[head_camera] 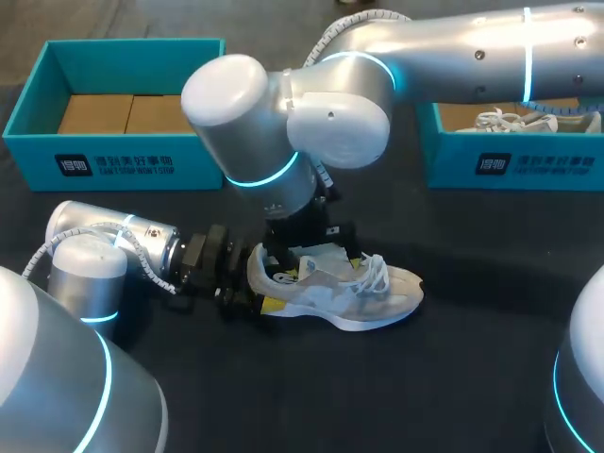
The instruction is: Take the shoe out of the shoebox, open the shoe tongue, remove and reinsert the insole, then place the shoe into the shoebox
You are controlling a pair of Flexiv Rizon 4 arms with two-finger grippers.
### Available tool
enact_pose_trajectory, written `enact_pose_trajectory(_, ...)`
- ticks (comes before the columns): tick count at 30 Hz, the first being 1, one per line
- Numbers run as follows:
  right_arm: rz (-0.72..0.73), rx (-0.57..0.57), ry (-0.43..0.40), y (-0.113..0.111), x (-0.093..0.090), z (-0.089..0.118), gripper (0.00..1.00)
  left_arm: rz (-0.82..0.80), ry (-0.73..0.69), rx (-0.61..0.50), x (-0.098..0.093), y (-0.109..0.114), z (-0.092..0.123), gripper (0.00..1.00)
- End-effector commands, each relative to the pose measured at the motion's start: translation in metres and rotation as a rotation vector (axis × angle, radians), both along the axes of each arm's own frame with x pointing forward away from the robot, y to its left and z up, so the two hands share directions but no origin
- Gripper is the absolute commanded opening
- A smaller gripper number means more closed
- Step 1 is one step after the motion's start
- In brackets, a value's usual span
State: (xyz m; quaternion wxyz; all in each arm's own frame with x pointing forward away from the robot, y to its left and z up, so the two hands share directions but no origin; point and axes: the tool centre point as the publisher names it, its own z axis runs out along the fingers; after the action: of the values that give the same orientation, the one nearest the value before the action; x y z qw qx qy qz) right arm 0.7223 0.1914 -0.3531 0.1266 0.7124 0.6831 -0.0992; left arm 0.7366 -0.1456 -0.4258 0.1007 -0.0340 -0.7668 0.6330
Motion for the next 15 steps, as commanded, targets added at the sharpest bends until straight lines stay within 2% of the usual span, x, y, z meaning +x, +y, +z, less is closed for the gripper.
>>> enact_pose_trajectory(1, -0.357, 0.016, -0.141, -0.006, -0.010, 0.006, 1.00, 0.002, -0.001, 0.000, 0.000, 0.001, -0.001, 0.00)
enact_pose_trajectory(15, -0.391, 0.012, -0.162, -0.024, -0.008, 0.023, 1.00, 0.002, -0.001, 0.000, 0.000, 0.001, -0.001, 0.00)
